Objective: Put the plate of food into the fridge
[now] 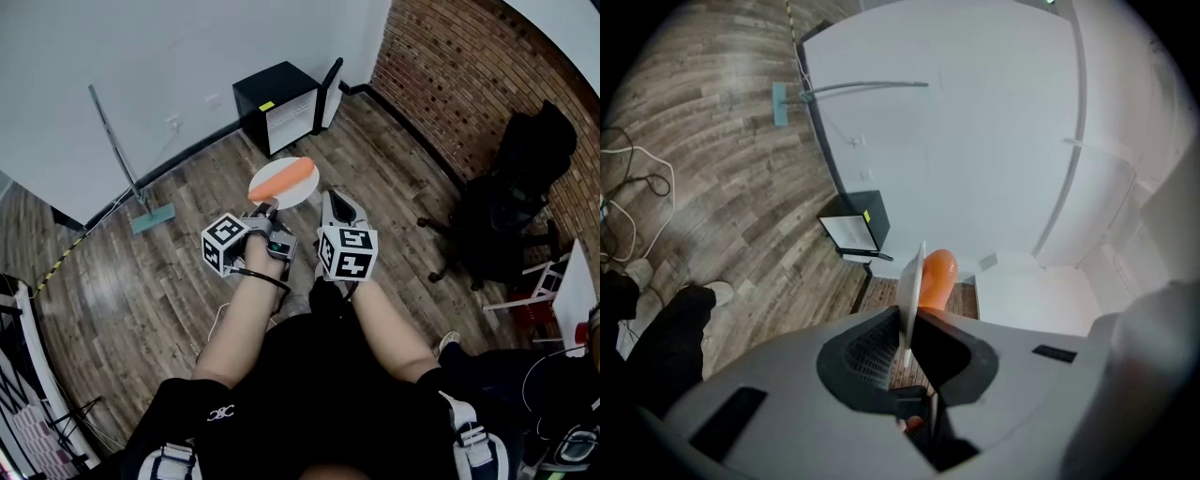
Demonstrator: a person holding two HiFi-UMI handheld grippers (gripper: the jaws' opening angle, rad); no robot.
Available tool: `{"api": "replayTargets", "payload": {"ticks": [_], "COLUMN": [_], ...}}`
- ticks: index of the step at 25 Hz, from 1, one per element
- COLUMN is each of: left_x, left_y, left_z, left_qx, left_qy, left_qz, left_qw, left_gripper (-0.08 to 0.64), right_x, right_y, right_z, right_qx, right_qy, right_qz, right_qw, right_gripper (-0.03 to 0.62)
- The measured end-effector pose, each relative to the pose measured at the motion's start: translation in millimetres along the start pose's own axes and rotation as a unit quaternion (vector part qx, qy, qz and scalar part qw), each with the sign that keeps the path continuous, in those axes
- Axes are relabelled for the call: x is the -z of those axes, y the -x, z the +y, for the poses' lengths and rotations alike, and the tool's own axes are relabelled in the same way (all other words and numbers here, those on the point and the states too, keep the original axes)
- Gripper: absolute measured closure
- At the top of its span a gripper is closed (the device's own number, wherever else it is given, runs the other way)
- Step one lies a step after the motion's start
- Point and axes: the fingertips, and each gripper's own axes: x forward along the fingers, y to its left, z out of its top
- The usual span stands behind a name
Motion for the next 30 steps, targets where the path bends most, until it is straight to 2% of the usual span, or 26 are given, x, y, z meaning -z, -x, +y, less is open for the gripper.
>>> {"api": "replayTargets", "payload": {"ticks": [8,15,23,30], "left_x": [-4.8,0.5,1.1,-1.0], "left_y": [-102.1,-185.4,-256.6,-295.6], "left_z": [-21.0,-47.9,-60.3,-61.8], "left_qx": [-0.005,-0.009,-0.013,-0.018], "left_qy": [0.005,0.002,0.004,-0.001], "left_qz": [0.006,0.004,-0.005,-0.016], "left_qw": [1.0,1.0,0.9999,0.9997], "left_gripper": [0.525,0.523,0.523,0.522], "right_x": [-32.5,-66.5,-74.6,-78.1], "right_y": [-82.2,-147.8,-201.8,-239.8], "right_z": [-65.1,-118.3,-155.3,-177.5], "right_qx": [0.001,-0.016,-0.042,-0.064], "right_qy": [-0.005,-0.01,-0.012,-0.006], "right_qz": [-0.011,-0.011,-0.002,0.005], "right_qw": [1.0,1.0,0.999,0.998], "right_gripper": [0.578,0.578,0.578,0.578]}}
